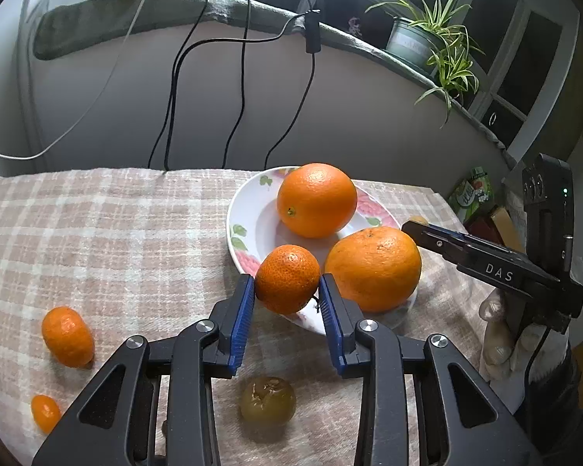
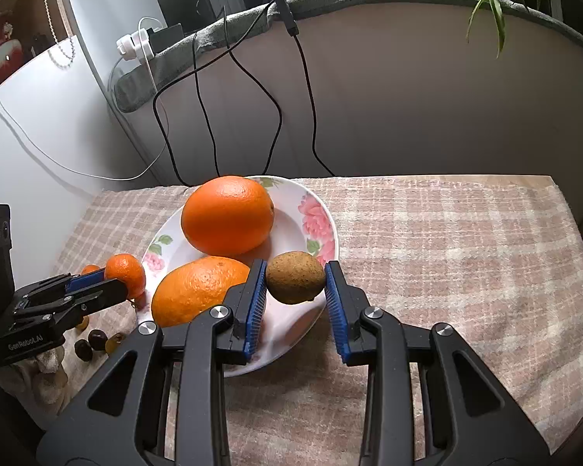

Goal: Organize fruits
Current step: 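Lower the kiwi onto the plate and open the right tool, then pull both tools back from the plate toward the remaining fruit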

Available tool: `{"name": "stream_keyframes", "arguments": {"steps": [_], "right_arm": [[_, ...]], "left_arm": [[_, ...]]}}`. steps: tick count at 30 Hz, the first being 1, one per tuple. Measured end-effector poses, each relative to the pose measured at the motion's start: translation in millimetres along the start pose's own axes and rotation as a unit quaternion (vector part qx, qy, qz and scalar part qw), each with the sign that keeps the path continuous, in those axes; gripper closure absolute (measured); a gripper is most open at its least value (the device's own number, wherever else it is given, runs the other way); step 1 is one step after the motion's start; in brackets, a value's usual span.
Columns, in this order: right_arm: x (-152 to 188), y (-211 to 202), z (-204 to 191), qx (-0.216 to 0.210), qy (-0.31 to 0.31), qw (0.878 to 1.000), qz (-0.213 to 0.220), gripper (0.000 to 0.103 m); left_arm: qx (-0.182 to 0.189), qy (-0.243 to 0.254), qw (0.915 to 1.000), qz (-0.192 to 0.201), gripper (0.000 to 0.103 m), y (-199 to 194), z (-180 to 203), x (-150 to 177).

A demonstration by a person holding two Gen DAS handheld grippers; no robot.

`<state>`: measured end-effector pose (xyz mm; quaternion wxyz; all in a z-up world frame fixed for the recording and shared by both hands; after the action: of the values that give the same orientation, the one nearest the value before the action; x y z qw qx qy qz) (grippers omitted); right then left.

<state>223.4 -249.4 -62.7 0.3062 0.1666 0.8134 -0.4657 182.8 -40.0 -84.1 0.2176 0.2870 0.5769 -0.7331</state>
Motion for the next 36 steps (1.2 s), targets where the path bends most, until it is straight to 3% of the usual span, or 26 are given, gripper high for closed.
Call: {"name": "stream_keyframes", "arguments": {"steps": [8,10,12,15,17,21,26,36], "right_arm": [[-0.9,0.7,0.4,0.001,0.000,1.000,0.003,0.071],[-0.6,0.7,0.2,0.001,-0.001,1.000,0.002,0.070],[-1.1,0.5,-0.8,0.002,-0.002,1.000,0.003,0.050],[-2.6,-3.3,-2.9,0.004,-0.007,1.000,0.014,0.040],[-3.4,-5.4,-4.2,0.002,-0.008,1.000,0.017,0.032],[-3.5,-10.0,-8.8,0.001,-0.014,1.000,0.026,0.019],[-3.9,-13.4,-17.0,0.003,-0.025,0.999,0.030,0.018],[-1.9,-25.7,-33.1,-0.001,-0.039,0.998,0.038,0.018]], "left_arm": [[0.001,0.004,1.0000,0.002,0.070,-0.7,3.3,-0.3],[0.001,0.004,1.0000,0.003,0.062,-1.0,4.5,-1.0],[0.001,0.003,1.0000,0.008,0.056,-3.1,4.3,-2.2],[-0.001,0.004,0.9999,0.014,0.051,-6.3,4.5,-3.5],[-0.003,0.003,0.9998,0.018,0.040,-8.2,4.6,-3.4],[-0.008,0.009,0.9996,0.023,0.031,-12.0,7.6,-2.2],[-0.025,0.027,0.9986,0.036,0.023,-18.1,15.4,-1.2],[-0.039,0.035,0.9972,0.053,0.023,-33.3,19.2,0.8]]}}
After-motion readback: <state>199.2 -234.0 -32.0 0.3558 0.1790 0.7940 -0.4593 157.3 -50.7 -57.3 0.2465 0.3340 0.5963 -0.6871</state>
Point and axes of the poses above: each gripper's, at about its wrist camera, not at the fingertips, and y roughly the way its jaws point, z to its right, x to its underside, the point moved 2 cm from there along y, roughly the way its jaws point, and after that the axes turned 12 degrees about -x, right-handed, at the moved point
